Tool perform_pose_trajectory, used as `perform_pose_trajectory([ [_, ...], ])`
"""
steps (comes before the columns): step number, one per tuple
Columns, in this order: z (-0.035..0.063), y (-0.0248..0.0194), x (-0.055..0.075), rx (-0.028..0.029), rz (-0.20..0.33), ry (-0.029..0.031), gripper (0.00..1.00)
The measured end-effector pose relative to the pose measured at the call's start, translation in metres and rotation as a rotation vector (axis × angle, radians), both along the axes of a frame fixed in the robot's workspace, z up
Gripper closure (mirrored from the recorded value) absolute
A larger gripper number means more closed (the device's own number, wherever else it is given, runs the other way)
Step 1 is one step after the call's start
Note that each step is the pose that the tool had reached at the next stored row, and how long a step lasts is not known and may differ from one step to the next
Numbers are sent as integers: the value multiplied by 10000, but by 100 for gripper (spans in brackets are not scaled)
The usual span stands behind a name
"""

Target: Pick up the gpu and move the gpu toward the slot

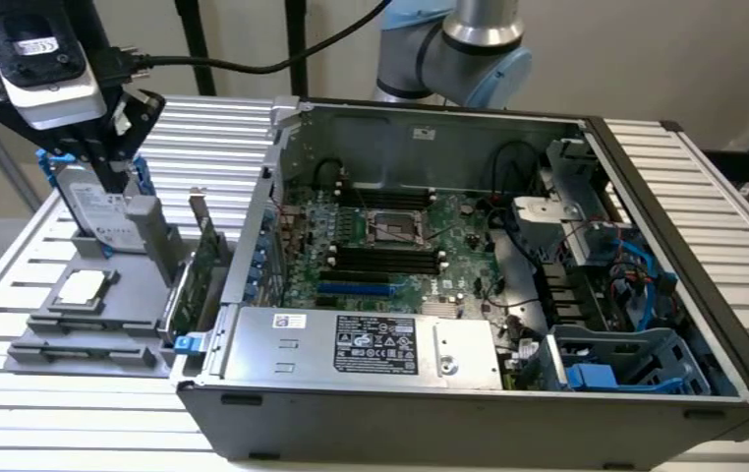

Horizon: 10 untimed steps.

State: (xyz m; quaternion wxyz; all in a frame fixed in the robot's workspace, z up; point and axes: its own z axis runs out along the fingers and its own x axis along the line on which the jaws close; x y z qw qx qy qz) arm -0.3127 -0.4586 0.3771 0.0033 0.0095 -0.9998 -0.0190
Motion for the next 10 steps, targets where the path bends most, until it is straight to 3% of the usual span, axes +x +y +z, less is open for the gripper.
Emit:
perform_pose_trajectory([
  [4,-13,-40,182,0,0,0,89],
  [7,-22,-46,305,-2,1,0,89],
  [10,-22,-46,308,-17,1,0,89],
])
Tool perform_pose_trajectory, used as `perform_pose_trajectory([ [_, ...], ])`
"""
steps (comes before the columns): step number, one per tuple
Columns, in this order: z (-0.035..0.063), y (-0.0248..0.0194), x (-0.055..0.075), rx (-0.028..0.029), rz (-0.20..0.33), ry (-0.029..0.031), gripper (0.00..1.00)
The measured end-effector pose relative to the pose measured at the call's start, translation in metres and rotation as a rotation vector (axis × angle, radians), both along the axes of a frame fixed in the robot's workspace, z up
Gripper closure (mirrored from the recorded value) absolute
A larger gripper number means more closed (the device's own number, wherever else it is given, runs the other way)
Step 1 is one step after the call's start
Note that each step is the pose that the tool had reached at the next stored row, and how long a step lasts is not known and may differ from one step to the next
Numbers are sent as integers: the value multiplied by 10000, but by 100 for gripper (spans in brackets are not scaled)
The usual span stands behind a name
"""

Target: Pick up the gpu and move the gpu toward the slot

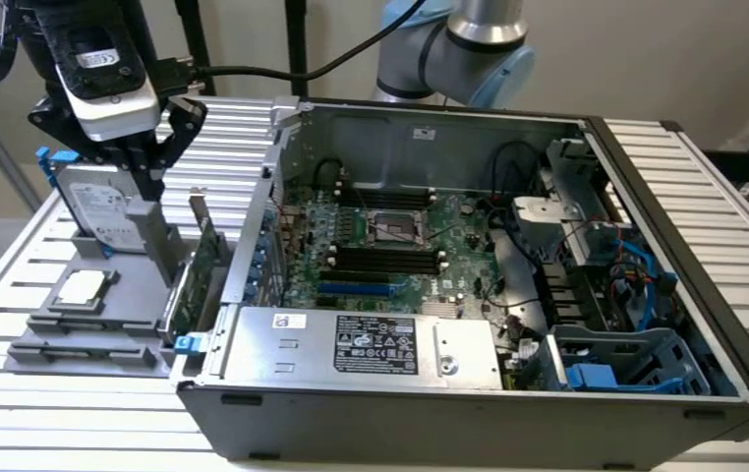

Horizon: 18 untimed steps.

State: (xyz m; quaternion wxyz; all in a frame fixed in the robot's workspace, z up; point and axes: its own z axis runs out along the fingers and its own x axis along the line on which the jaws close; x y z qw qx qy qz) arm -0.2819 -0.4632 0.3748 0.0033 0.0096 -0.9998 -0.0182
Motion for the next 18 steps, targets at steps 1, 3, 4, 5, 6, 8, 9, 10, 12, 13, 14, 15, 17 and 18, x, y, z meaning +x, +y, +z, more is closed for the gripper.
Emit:
perform_pose_trajectory([
  [1,0,0,0,0,0,0,89],
  [3,0,0,0,0,0,0,82],
  [4,0,0,0,0,0,0,82],
  [5,0,0,0,0,0,0,76],
  [6,0,0,0,-1,0,0,70],
  [8,0,0,1,-2,0,0,64],
  [9,-1,0,1,-3,0,0,64],
  [10,-3,0,1,-5,1,0,53],
  [12,-13,0,1,-4,1,0,53],
  [13,-24,0,1,-4,1,-1,46],
  [14,-41,0,1,-4,1,-2,46],
  [15,-59,0,1,-4,-2,-4,46],
  [17,-96,0,0,-5,-23,-4,46],
  [18,-114,0,0,-4,-42,-5,46],
])
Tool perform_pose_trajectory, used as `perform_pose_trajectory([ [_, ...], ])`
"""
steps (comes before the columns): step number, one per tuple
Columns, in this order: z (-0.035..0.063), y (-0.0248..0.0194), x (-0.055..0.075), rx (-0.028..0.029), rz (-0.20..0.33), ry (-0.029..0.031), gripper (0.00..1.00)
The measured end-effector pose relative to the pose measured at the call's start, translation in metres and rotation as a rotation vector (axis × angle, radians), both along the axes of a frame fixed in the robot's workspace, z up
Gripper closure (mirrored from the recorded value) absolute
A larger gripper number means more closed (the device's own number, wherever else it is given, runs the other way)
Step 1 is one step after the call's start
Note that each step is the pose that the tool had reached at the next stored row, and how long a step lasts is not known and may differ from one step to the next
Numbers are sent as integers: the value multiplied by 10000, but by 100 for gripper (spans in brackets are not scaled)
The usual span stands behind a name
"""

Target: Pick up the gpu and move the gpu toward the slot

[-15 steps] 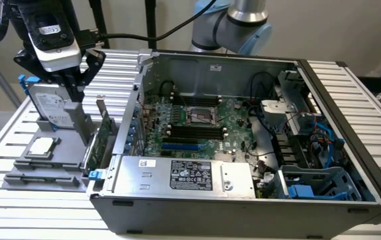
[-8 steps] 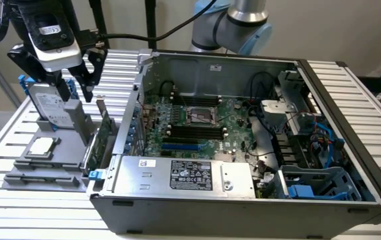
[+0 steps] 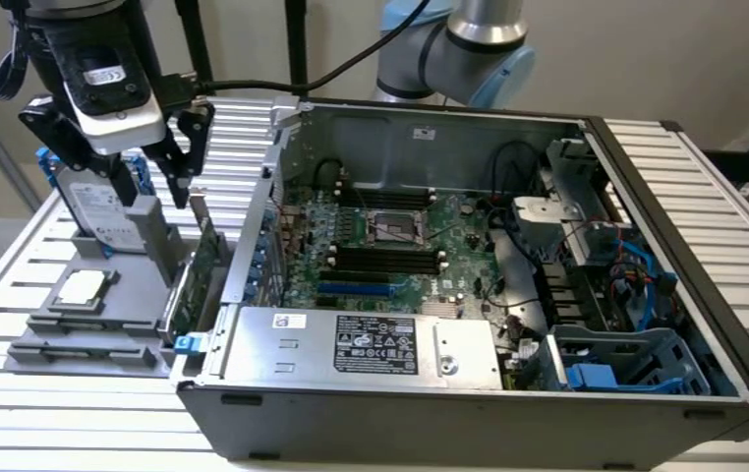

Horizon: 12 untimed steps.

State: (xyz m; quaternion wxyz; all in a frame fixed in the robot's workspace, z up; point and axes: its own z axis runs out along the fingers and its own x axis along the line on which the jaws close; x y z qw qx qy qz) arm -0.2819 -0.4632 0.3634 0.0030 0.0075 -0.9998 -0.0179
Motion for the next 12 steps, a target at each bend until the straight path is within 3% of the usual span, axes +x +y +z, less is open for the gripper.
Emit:
perform_pose_trajectory([
  [12,-217,0,0,0,-103,0,46],
])
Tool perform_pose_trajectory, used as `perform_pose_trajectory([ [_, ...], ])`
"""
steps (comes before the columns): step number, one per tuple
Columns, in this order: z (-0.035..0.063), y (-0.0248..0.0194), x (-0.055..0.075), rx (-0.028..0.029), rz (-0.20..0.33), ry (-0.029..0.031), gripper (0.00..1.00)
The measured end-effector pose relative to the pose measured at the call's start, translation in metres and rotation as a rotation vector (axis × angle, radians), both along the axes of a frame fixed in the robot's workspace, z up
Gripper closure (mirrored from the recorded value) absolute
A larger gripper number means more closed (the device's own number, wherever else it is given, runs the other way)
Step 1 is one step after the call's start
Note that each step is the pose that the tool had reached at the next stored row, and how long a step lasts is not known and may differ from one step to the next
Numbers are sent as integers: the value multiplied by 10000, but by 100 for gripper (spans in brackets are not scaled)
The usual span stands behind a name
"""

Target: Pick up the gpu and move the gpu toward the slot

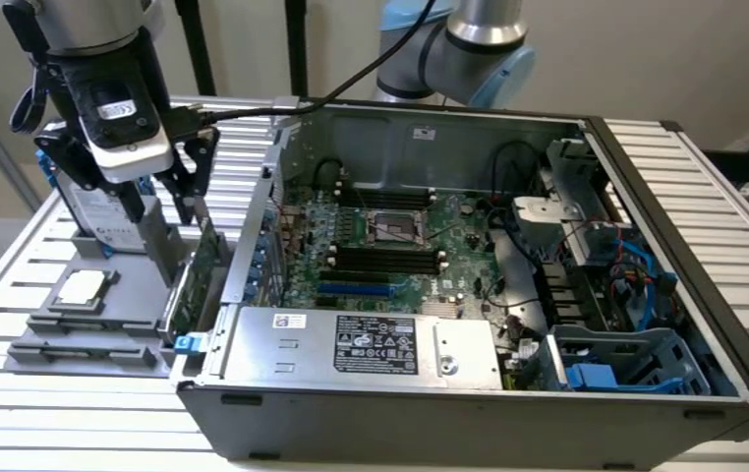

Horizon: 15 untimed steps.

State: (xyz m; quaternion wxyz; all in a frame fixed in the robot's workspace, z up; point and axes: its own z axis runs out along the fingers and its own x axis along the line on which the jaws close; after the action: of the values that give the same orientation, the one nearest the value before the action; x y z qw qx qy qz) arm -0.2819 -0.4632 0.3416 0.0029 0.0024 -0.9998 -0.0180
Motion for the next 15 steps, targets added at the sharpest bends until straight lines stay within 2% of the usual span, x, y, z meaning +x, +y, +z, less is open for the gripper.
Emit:
perform_pose_trajectory([
  [15,-273,0,0,0,-29,-2,46],
])
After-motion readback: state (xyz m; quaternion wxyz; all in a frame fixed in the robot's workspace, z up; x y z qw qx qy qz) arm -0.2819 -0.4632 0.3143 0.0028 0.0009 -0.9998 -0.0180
